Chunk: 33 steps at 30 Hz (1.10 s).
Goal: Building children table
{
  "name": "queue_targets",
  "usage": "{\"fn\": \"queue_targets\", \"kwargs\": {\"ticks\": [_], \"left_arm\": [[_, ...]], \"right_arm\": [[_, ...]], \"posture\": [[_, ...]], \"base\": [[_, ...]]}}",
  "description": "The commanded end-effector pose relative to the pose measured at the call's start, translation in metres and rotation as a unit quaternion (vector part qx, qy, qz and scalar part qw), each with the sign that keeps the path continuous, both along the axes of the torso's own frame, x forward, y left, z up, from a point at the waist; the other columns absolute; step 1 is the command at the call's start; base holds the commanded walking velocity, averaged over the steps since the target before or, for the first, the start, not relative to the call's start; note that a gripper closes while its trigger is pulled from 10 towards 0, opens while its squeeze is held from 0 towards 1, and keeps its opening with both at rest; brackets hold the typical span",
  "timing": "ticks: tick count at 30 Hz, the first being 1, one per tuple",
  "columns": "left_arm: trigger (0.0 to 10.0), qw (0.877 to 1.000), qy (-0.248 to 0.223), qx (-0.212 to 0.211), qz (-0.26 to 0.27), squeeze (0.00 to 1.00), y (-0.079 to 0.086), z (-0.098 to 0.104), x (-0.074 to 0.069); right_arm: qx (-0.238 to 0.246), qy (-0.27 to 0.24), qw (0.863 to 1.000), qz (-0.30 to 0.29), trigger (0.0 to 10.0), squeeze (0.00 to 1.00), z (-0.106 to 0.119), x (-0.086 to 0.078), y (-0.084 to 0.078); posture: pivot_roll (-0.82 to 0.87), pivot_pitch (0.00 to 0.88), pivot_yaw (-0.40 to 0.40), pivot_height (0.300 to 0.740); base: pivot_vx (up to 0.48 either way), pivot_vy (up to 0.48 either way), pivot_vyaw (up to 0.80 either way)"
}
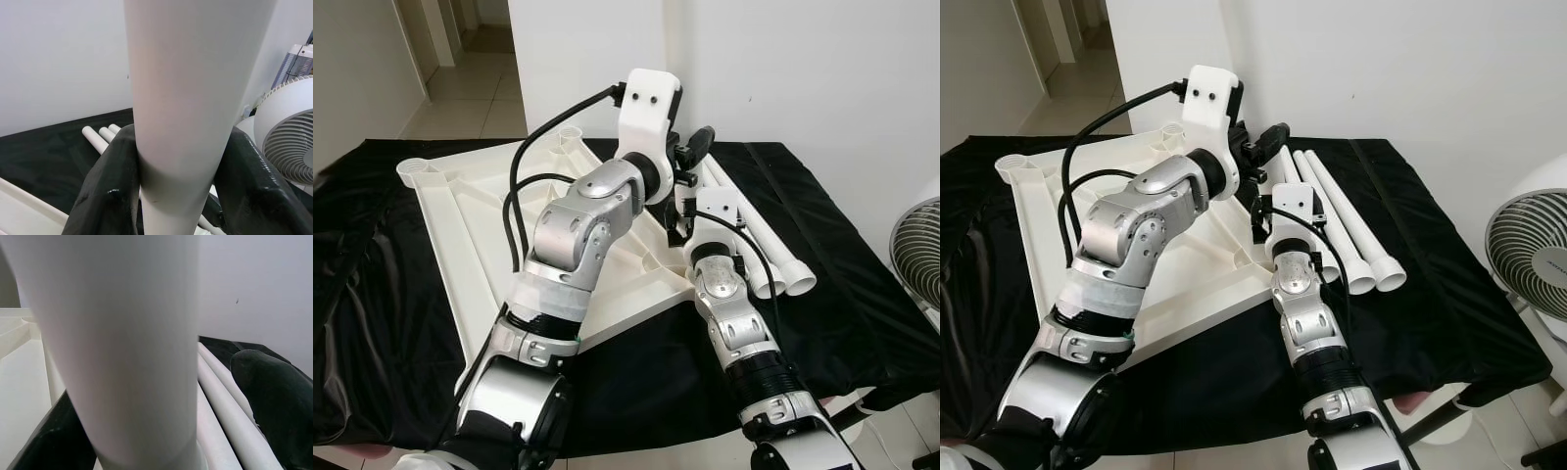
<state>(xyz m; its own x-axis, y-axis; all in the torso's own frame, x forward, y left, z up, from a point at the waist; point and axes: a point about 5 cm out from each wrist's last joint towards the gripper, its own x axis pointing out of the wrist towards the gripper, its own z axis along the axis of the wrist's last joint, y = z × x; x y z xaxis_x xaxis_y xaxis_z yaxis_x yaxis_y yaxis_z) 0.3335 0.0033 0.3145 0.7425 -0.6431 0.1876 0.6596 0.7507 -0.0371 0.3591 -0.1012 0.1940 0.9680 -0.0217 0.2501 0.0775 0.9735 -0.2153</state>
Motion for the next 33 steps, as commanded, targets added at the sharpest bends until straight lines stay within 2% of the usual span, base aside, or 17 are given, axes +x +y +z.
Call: {"fn": "queue_targets", "kwargs": {"ticks": [1, 11, 12, 14, 15, 19, 20, 21, 33], "left_arm": [[10.0, 0.999, -0.012, -0.009, 0.046, 0.0, 0.0, 0.007, 0.0], [10.0, 0.999, -0.017, -0.01, 0.048, 0.0, -0.004, 0.008, -0.002], [10.0, 0.999, -0.018, -0.01, 0.047, 0.0, -0.005, 0.008, -0.002], [10.0, 0.999, -0.018, -0.009, 0.047, 0.0, -0.005, 0.009, -0.003], [10.0, 0.999, -0.019, -0.01, 0.047, 0.0, -0.005, 0.009, -0.003], [10.0, 0.999, -0.019, -0.01, 0.047, 0.0, -0.006, 0.009, -0.003], [10.0, 0.999, -0.02, -0.009, 0.048, 0.0, -0.005, 0.009, -0.003], [10.0, 0.999, -0.021, -0.008, 0.048, 0.0, -0.005, 0.009, -0.003], [10.0, 0.999, -0.024, -0.007, 0.049, 0.0, -0.006, 0.011, -0.004]], "right_arm": [[-0.007, -0.007, 1.0, 0.002, 10.0, 0.0, 0.002, 0.001, 0.004], [-0.015, -0.022, 1.0, 0.004, 10.0, 0.0, 0.003, 0.001, 0.014], [-0.017, -0.026, 1.0, 0.004, 8.6, 0.0, 0.004, 0.001, 0.014], [-0.016, -0.026, 1.0, 0.004, 8.6, 0.0, 0.004, 0.001, 0.015], [-0.016, -0.026, 1.0, 0.004, 9.1, 0.0, 0.004, 0.001, 0.015], [-0.015, -0.026, 1.0, 0.003, 9.1, 0.0, 0.003, 0.002, 0.015], [-0.017, -0.028, 0.999, 0.002, 2.2, 0.0, 0.003, 0.002, 0.015], [-0.019, -0.03, 0.999, 0.002, 0.0, 0.0, 0.004, 0.002, 0.015], [-0.022, -0.031, 0.999, -0.01, 0.0, 0.0, 0.004, 0.004, 0.012]], "posture": [[0.01, 0.015, -0.039, 0.74], [0.02, 0.006, -0.049, 0.74], [0.02, 0.006, -0.051, 0.74], [0.02, 0.006, -0.051, 0.74], [0.02, 0.005, -0.052, 0.74], [0.02, 0.006, -0.053, 0.74], [0.03, 0.005, -0.054, 0.74], [0.03, 0.005, -0.054, 0.74], [0.02, 0.013, -0.049, 0.74]], "base": [[0.0, 0.0, 0.0], [0.0, 0.0, 0.0], [0.0, 0.0, 0.0], [0.0, 0.0, 0.0], [0.0, 0.0, 0.0], [0.0, 0.0, 0.0], [0.0, 0.0, 0.0], [0.0, 0.0, 0.0], [0.0, 0.0, 0.0]]}}
